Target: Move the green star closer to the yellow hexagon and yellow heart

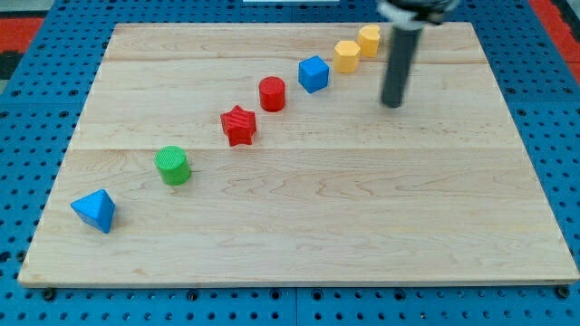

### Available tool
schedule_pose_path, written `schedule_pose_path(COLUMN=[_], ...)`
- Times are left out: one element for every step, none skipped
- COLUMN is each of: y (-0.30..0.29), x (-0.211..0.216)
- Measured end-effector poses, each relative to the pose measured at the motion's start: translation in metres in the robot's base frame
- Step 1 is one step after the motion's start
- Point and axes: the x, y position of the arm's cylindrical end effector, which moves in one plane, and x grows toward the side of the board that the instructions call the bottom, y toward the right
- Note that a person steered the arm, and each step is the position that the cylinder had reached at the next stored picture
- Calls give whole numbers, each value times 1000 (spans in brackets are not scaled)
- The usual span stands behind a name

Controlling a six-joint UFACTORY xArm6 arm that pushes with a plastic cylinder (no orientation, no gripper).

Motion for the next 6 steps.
schedule_pose_path(y=[85, 63, 68, 52, -16, -96], x=[-47, -105, -128, -145, -131, -127])
